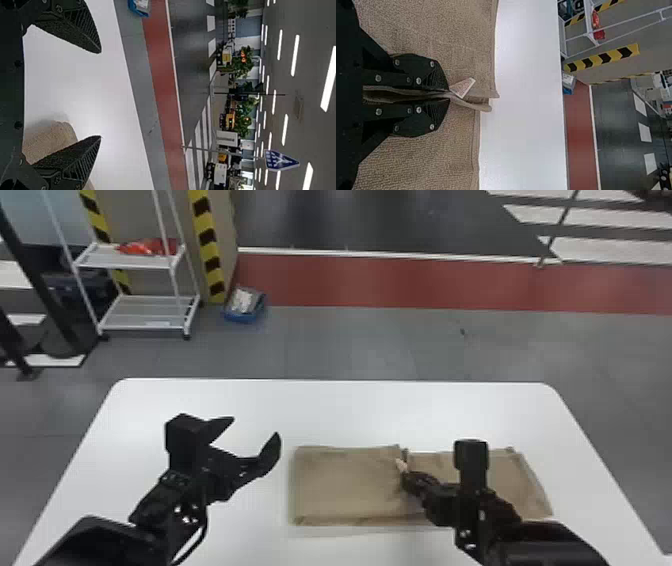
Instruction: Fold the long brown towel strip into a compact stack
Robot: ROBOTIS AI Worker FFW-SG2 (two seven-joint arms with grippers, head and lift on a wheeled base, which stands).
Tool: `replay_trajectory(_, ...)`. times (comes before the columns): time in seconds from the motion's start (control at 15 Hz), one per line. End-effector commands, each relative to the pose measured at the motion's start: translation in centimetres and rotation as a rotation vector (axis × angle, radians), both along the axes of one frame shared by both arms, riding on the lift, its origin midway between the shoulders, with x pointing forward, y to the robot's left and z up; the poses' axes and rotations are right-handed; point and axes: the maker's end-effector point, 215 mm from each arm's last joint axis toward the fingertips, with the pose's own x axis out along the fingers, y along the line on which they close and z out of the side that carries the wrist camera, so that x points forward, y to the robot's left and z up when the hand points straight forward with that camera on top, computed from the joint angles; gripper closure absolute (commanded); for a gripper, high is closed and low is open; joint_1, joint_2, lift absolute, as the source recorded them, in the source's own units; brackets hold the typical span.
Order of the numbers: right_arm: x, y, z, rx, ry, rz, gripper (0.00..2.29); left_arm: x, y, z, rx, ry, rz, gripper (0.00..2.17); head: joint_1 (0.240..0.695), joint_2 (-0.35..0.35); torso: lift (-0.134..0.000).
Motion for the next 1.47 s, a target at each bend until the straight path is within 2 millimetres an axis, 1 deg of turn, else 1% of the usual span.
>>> replay_trajectory(0.0,0.1,0.0,0.5,0.002,-0.012,-0.001,1.12,0.1,-0.2,0.1,-0.004,-0.002,-0.001,0.14,0.695,-0.068,0.000)
replay_trajectory(0.27,0.0,-0.2,0.7,0.002,-0.015,-0.004,1.10,0.2,-0.2,0.2,-0.005,-0.002,-0.003,0.14,0.695,-0.072,0.000)
replay_trajectory(0.33,0.2,0.1,1.1,0.004,-0.024,0.001,1.10,0.2,-0.2,0.2,-0.004,-0.002,-0.002,0.15,0.695,-0.073,0.000)
replay_trajectory(0.47,0.6,1.2,2.8,0.008,-0.066,0.020,1.10,0.2,-0.2,0.1,0.001,-0.002,-0.002,0.15,0.695,-0.072,0.000)
replay_trajectory(0.53,0.7,1.4,3.1,0.007,-0.072,0.023,0.93,0.2,-0.2,0.1,0.001,-0.002,-0.002,0.15,0.695,-0.069,0.000)
replay_trajectory(0.6,0.5,1.7,2.9,0.006,-0.064,0.029,0.80,0.2,-0.1,0.1,0.002,-0.002,-0.003,0.15,0.695,-0.065,0.000)
replay_trajectory(0.8,0.6,2.7,2.8,-0.002,-0.047,0.051,0.81,0.1,0.1,0.1,0.003,-0.002,-0.003,0.15,0.695,-0.050,0.000)
replay_trajectory(0.87,0.5,2.8,2.4,-0.004,-0.039,0.052,0.81,0.1,0.1,0.1,0.003,-0.002,-0.003,0.15,0.695,-0.047,0.000)
replay_trajectory(1.0,0.4,2.7,2.2,-0.004,-0.032,0.046,0.81,0.1,0.2,0.1,0.003,-0.005,-0.003,0.15,0.695,-0.040,0.000)
replay_trajectory(1.4,-0.7,0.5,0.6,-0.038,0.006,-0.012,0.81,-0.4,0.4,-0.2,0.002,-0.008,-0.001,0.15,0.695,-0.052,0.000)
